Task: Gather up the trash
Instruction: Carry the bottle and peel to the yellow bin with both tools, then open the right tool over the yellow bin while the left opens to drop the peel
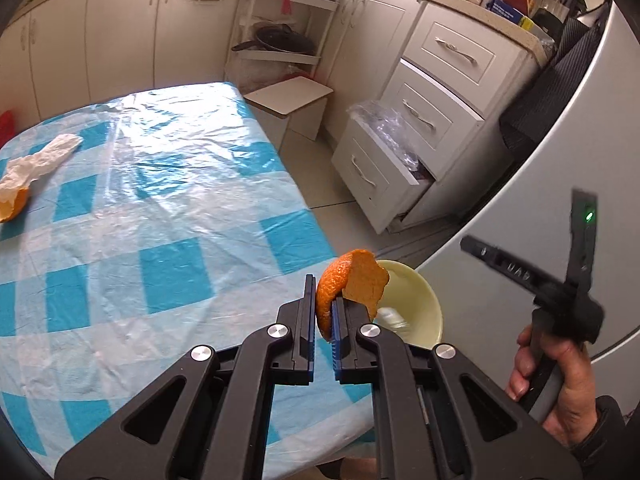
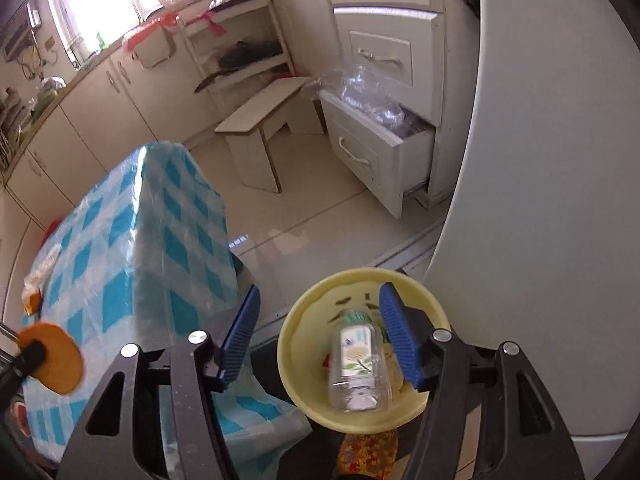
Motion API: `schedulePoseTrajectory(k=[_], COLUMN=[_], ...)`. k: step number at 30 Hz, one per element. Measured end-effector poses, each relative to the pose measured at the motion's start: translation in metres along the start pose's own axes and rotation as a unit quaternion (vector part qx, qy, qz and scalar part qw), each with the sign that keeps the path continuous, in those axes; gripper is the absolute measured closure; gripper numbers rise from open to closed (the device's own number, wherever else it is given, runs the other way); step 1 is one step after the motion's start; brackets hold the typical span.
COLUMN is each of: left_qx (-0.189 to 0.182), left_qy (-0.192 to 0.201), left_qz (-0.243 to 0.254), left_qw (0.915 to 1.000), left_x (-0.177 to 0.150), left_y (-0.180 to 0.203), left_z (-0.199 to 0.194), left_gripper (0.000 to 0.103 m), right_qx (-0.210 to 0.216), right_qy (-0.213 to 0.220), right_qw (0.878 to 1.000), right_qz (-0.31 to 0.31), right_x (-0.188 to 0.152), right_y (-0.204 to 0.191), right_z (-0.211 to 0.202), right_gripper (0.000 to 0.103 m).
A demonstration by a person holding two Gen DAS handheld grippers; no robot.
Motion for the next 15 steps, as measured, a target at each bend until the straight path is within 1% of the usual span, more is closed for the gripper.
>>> schedulePoseTrajectory(k=[3,5,7,8,11,13,14,15], left_qx=[-0.003,-0.003,0.0,0.003,0.013,0.02,0.022,0.025], left_qy=[-0.017,-0.03,-0.043,-0.05,-0.074,-0.103,-0.119,-0.133], left_qz=[0.015,0.023,0.03,0.036,0.045,0.043,0.039,0.036], left_qw=[0.9997,0.9993,0.9986,0.9981,0.9961,0.9935,0.9919,0.9902], left_x=[-0.01,-0.018,-0.026,-0.031,-0.044,-0.057,-0.064,-0.071], left_y=[0.029,0.046,0.062,0.071,0.094,0.106,0.112,0.116], left_z=[0.022,0.039,0.056,0.067,0.1,0.128,0.141,0.152], left_gripper=[0.097,0.097,0.097,0.097,0.097,0.097,0.096,0.091], right_qx=[0.002,-0.006,-0.003,0.001,0.013,0.016,0.016,0.012], right_qy=[0.076,0.137,0.197,0.218,0.254,0.27,0.276,0.28], right_qw=[0.996,0.989,0.979,0.975,0.967,0.963,0.961,0.96], right_qz=[-0.04,-0.061,-0.049,-0.033,-0.005,0.011,0.018,0.022], right_x=[0.042,0.063,0.076,0.08,0.089,0.095,0.097,0.1], right_y=[-0.008,-0.012,-0.006,-0.002,0.007,0.013,0.018,0.021], right_z=[-0.045,-0.078,-0.106,-0.116,-0.135,-0.144,-0.146,-0.146], right_gripper=[0.025,0.02,0.017,0.016,0.016,0.016,0.015,0.015])
Point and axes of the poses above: each gripper's, at about its wrist camera, not at the fingertips, and z roughly the way its jaws point, y to its right, x to its top, the point moved 10 cm from there along z, roughly the way its jaws point, and after that the axes turned 15 degrees about -z, right-handed, at the moved point
